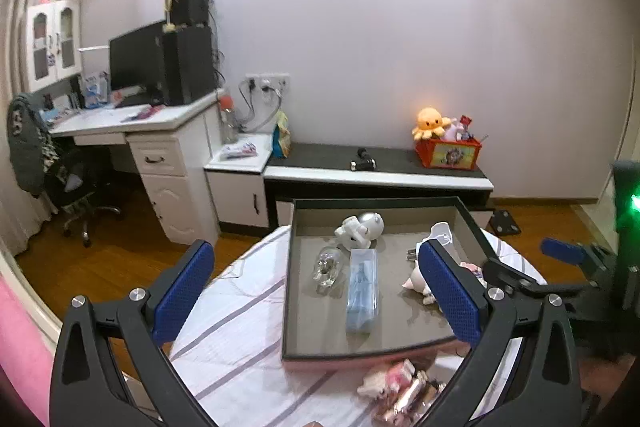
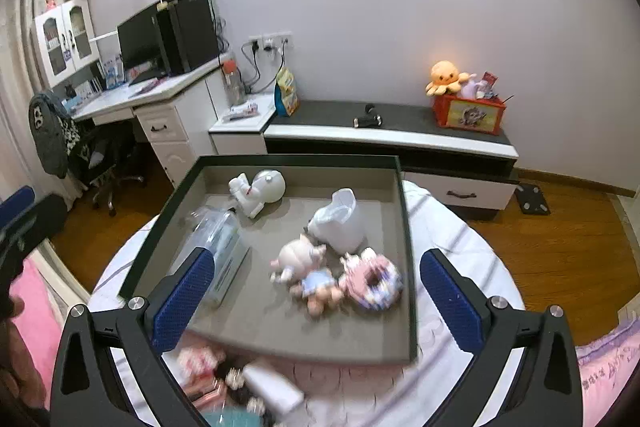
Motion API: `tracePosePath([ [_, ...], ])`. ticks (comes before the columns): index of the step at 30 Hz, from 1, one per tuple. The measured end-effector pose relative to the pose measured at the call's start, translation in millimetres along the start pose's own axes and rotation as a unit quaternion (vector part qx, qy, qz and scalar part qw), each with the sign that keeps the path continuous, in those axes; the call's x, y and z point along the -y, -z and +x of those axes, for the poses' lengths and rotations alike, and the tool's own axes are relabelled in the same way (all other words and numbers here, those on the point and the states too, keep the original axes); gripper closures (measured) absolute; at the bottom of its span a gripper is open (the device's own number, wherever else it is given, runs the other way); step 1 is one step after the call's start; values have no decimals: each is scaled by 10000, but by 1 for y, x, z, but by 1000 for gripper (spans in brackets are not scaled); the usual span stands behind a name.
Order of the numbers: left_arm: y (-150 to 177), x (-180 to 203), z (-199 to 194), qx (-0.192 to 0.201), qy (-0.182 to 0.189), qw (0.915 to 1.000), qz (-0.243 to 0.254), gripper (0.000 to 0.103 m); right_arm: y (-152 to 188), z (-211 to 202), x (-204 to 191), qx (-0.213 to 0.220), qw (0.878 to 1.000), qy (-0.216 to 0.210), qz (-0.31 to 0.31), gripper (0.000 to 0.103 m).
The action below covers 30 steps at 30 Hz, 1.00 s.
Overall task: Organize rigid objects
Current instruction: 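Withdraw both grippers from the box back toward the table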
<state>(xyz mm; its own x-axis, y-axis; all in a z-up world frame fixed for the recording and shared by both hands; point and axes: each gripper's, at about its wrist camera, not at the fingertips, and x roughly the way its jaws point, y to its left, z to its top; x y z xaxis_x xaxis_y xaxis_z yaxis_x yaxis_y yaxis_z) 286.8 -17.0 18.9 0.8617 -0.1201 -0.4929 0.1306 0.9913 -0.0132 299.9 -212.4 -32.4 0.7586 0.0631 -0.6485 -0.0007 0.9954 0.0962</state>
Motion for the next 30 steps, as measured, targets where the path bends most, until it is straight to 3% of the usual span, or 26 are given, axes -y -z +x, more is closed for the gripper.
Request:
tracePosePath([
  [5,20,-1,-47,259,-243,9994,-19,0,23,-53,0,319,9995,38,27,0],
  [15,65,3,-105,342,-411,9985,-71,0,63,-132,-6,743,9971,86,-118,0],
  [30,91,8,-139,264,-446,9985,-163,0,92,-172,-4,928,9956,102,-83,0],
])
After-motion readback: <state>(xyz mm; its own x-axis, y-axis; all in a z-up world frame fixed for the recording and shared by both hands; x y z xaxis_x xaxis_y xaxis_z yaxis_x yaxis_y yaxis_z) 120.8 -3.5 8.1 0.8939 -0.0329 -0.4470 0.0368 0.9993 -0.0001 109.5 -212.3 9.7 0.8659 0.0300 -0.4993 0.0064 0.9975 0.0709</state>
